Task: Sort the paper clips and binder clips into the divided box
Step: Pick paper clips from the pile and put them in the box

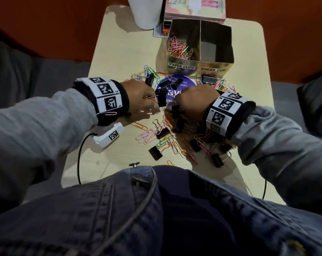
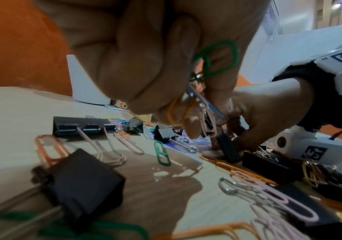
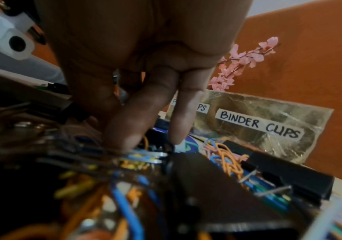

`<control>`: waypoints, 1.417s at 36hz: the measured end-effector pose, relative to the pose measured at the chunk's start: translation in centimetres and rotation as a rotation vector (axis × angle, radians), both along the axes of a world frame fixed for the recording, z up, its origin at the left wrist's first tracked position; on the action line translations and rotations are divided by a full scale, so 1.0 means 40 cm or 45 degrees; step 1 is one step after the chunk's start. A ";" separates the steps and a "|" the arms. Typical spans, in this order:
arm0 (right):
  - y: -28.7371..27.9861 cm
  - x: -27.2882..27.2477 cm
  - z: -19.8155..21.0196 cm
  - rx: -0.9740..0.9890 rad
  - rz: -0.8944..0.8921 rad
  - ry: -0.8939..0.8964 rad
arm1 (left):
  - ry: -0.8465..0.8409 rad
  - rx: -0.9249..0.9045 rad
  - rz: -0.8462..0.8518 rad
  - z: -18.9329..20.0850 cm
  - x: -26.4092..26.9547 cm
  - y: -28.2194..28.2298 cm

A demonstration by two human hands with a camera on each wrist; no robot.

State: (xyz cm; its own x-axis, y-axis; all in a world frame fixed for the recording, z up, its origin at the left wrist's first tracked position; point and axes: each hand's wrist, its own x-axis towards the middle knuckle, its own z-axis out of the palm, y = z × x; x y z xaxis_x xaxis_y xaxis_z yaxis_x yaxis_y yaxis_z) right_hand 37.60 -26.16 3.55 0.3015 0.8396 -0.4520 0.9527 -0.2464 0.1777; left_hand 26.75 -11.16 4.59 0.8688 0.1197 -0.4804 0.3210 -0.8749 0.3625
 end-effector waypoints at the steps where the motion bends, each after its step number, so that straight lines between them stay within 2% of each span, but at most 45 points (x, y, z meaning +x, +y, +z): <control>1: 0.000 0.000 -0.002 -0.004 -0.015 0.005 | 0.011 -0.001 -0.001 0.001 0.000 -0.001; 8: 0.008 -0.008 0.000 -0.002 -0.099 0.055 | 0.073 0.059 -0.051 0.001 0.004 -0.005; 16: -0.011 0.002 0.002 0.087 -0.143 0.114 | -0.059 0.054 -0.004 0.077 0.032 0.035; 23: -0.047 0.024 0.017 0.360 -0.367 0.316 | -0.393 0.200 0.097 0.151 0.225 0.066; 27: -0.068 0.026 0.035 0.429 -0.514 0.447 | -0.378 0.204 0.141 0.131 0.338 0.049; 32: -0.091 0.039 0.034 0.525 -0.639 0.516 | -0.293 0.197 0.076 0.081 0.388 0.030; 36: -0.097 0.054 0.036 0.611 -0.698 0.605 | -0.375 0.157 0.112 0.064 0.368 0.042; 39: -0.087 0.059 0.036 0.575 -0.649 0.636 | -0.522 0.098 0.154 0.083 0.322 0.043; 41: -0.076 0.061 0.040 0.540 -0.602 0.619 | -0.548 0.000 0.131 0.103 0.271 0.032; 44: -0.055 0.057 0.048 0.481 -0.550 0.617 | -0.355 -0.148 -0.031 0.112 0.182 -0.005; 46: -0.037 0.056 0.048 0.475 -0.533 0.591 | -0.237 -0.148 -0.102 0.087 0.137 -0.025; 48: -0.019 0.053 0.048 0.462 -0.543 0.592 | -0.217 -0.093 -0.103 0.054 0.107 -0.030; 51: -0.003 0.045 0.054 0.429 -0.529 0.605 | -0.255 -0.087 0.021 0.035 0.072 -0.006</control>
